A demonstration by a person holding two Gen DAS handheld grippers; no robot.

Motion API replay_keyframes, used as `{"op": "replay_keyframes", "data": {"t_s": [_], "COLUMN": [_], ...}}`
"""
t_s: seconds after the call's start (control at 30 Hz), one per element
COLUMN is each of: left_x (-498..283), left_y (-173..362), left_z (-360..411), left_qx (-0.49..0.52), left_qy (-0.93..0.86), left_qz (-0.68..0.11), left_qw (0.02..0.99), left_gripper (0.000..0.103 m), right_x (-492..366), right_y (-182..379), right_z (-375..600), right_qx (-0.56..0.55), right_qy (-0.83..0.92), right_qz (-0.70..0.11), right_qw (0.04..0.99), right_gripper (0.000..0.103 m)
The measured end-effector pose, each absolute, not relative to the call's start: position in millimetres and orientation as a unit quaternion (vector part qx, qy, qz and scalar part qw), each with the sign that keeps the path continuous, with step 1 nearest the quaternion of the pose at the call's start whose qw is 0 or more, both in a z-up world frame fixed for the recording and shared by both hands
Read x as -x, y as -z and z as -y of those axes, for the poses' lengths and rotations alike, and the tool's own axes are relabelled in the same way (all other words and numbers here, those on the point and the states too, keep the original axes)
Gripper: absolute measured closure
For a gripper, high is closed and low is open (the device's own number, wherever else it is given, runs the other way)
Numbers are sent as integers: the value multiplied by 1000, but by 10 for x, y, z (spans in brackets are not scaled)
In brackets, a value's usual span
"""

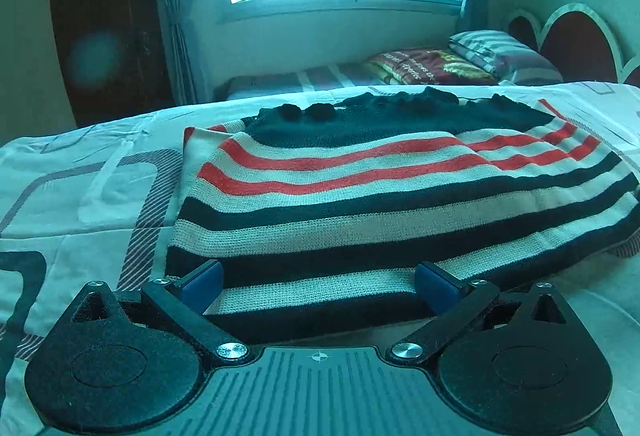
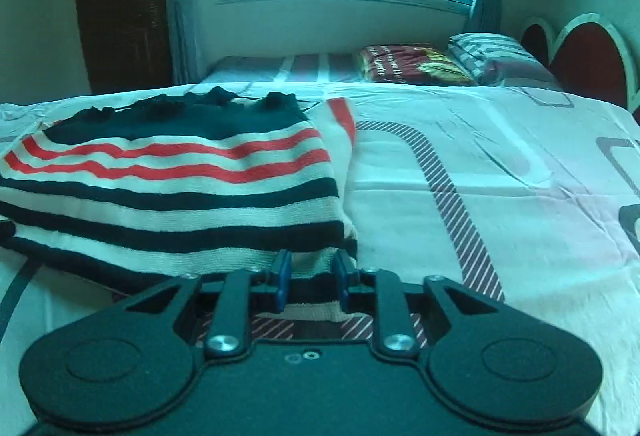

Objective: Fold small clothes

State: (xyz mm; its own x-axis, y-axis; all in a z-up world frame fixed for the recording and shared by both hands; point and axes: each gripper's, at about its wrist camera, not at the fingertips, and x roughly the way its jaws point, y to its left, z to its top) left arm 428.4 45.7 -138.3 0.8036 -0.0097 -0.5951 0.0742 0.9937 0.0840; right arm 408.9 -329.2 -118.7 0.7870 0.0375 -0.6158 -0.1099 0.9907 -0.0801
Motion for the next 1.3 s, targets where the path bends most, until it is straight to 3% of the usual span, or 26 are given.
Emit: {"op": "replay_keyframes", "data": {"t_s": [0.2, 0.3, 0.47, 0.53, 0.6, 0.67, 0.7, 0.73, 0.9, 0.97, 1.3], "left_x": [-4367, -4288, -4446, -4508, -4533, -4543, -4564, -4584, -4877, -5032, -5026], "left_y": [1376, 1237, 1375, 1435, 1363, 1317, 1291, 1252, 1203, 1319, 1403], "left_z": [-493, -427, 57, -2, -127, -272, -368, -442, -340, -341, -424], "left_qx": [-43, -33, -82, -66, -59, -71, -54, -35, -37, -39, -21], "left_qy": [1, 13, 71, 74, 50, 23, 19, 17, 26, 12, 17], "left_qz": [-324, -287, -310, -313, -316, -317, -318, -311, -307, -340, -337], "left_qw": [945, 957, 944, 945, 945, 945, 946, 950, 951, 940, 941], "left_gripper": [2, 2, 2, 0, 0, 0, 0, 0, 0, 0, 0], "right_x": [-4033, -3915, -4072, -4129, -4170, -4190, -4188, -4197, -4456, -4603, -4700], "right_y": [1218, 992, 1149, 1309, 1280, 1205, 1163, 1113, 1056, 1172, 1258], "right_z": [3270, 3184, 2742, 2700, 2872, 3015, 3051, 3064, 2775, 2637, 2732], "right_qx": [91, 97, 133, 163, 124, 96, 87, 74, 65, 96, 72], "right_qy": [-33, -43, -130, -118, -88, -78, -81, -88, -131, -120, -105], "right_qz": [-335, -277, -286, -292, -297, -309, -304, -295, -287, -308, -328], "right_qw": [937, 955, 940, 935, 943, 943, 945, 949, 947, 939, 936], "right_gripper": [97, 83, 82, 67, 53, 57, 68, 72, 72, 65, 61]}}
